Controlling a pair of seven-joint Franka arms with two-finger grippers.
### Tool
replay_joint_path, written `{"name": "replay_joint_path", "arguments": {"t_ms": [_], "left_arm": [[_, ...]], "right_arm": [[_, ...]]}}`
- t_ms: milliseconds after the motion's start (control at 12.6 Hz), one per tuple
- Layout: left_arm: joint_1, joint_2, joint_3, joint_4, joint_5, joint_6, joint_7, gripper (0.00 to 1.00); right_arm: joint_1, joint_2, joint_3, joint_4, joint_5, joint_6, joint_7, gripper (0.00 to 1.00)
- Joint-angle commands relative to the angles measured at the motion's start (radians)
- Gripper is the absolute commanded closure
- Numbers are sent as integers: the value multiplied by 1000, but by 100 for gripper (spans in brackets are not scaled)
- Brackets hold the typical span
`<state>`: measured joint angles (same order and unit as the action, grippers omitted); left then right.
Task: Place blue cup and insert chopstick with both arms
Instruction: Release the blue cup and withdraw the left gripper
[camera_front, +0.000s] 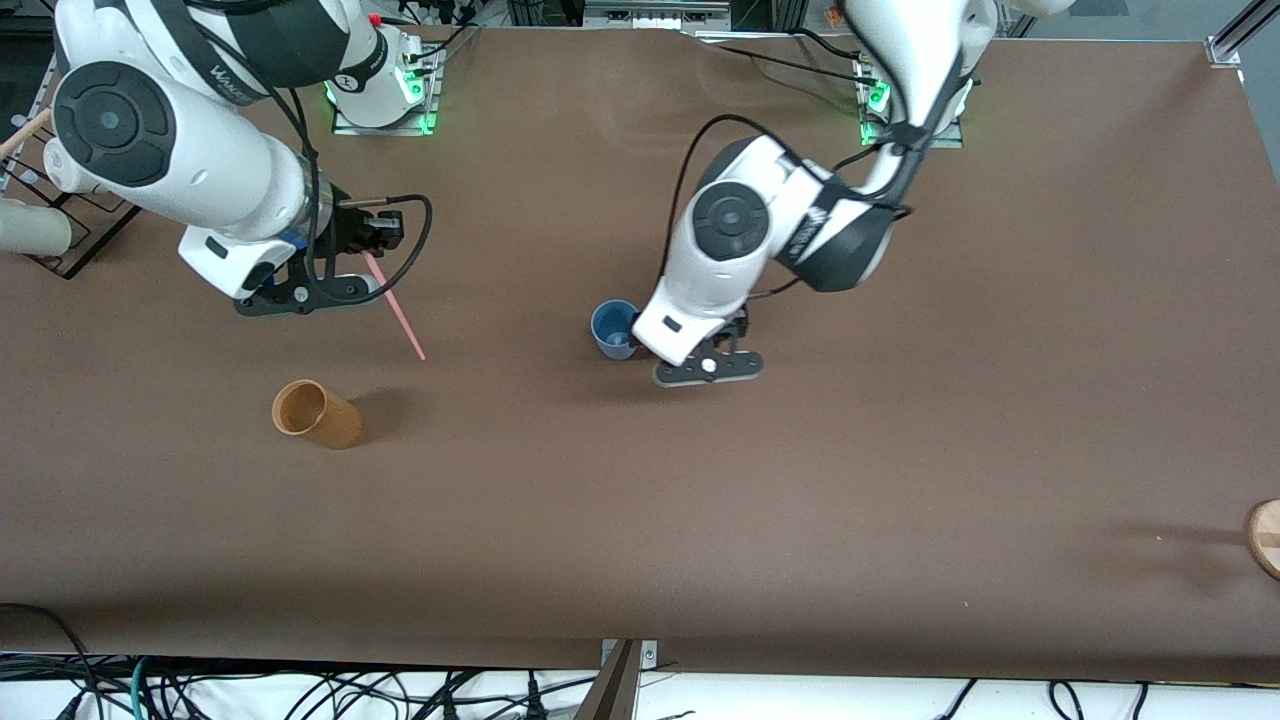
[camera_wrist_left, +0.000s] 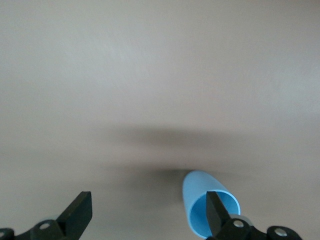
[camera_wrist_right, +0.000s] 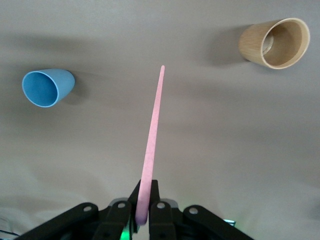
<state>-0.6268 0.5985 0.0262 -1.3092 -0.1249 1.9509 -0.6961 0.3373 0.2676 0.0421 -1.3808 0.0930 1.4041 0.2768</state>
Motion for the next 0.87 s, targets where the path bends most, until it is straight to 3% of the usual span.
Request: {"name": "replay_joint_path", "arguments": {"t_ms": [0,238,555,793], "left_arm": [[83,-92,-6,-30,-12,-26,72,0],[200,-178,-6,-35,-15,-94,165,0],[410,-301,-8,-50,-27,-321,407,0],[518,-365,-6,-87,-15,-417,550,0]], "right_arm": [[52,22,12,34,11,12,91,100],[136,39,13,34,22,64,179,100],[181,97,13,75,132,133,256,100],[196,163,13,137,214,138,262,100]]}}
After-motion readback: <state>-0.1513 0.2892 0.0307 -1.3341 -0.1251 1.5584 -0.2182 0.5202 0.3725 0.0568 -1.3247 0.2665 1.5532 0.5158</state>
